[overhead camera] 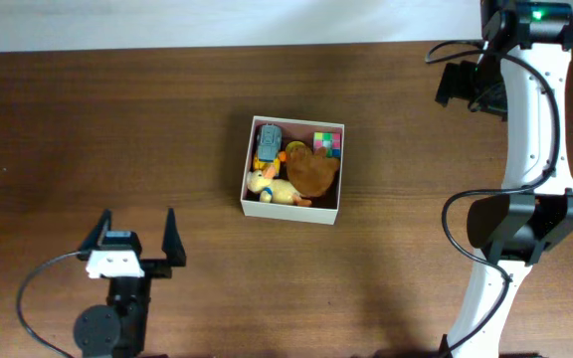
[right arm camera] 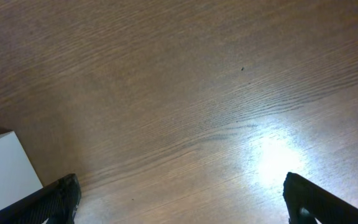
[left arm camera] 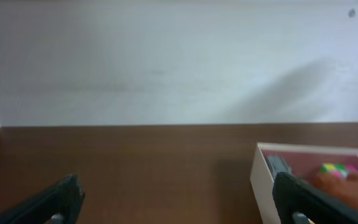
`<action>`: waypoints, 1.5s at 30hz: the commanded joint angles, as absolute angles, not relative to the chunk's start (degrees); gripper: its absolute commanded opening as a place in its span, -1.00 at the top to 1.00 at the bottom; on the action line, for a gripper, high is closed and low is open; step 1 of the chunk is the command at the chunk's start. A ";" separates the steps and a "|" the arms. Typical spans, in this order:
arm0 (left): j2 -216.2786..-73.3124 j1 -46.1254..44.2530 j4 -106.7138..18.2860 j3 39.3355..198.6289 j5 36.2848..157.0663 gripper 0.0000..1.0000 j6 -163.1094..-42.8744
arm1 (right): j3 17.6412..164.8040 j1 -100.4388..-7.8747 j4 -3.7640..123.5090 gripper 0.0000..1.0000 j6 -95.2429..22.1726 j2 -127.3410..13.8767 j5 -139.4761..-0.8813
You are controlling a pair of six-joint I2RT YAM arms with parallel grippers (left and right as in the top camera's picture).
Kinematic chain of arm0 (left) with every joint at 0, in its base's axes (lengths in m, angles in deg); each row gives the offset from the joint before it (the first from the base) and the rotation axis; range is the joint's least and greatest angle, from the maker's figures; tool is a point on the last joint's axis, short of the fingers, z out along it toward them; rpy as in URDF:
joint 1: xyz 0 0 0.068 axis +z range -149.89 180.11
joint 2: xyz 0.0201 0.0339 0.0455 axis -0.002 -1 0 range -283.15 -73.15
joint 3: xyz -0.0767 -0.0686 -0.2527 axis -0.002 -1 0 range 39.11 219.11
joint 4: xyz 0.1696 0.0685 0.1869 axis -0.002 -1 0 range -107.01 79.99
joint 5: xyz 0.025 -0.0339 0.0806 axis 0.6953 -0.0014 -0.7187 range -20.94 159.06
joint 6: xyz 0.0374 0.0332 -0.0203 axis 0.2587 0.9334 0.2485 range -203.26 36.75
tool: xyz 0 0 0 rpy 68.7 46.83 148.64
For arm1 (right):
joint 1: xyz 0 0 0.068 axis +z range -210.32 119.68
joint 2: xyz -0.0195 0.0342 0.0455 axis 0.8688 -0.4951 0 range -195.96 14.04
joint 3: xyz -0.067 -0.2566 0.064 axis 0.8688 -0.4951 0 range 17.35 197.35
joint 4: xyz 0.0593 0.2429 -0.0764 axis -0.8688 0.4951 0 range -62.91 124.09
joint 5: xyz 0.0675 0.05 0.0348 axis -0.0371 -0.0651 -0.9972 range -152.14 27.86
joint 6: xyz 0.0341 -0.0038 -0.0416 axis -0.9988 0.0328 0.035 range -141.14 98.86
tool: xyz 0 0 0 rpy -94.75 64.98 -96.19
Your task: Pack container
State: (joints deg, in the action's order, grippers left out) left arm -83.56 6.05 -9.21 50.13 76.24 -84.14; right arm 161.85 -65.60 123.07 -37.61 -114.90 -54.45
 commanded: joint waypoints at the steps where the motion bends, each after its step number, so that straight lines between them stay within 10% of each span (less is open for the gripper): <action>1: -78.89 6.29 -8.10 45.35 79.71 -0.98 -83.88 | 161.77 -65.60 123.07 -0.98 -37.69 -114.69 -53.93; 45: -73.44 6.29 -13.69 39.64 80.00 -0.98 -83.62 | 161.77 -65.60 123.07 -0.97 -37.67 -114.69 -53.93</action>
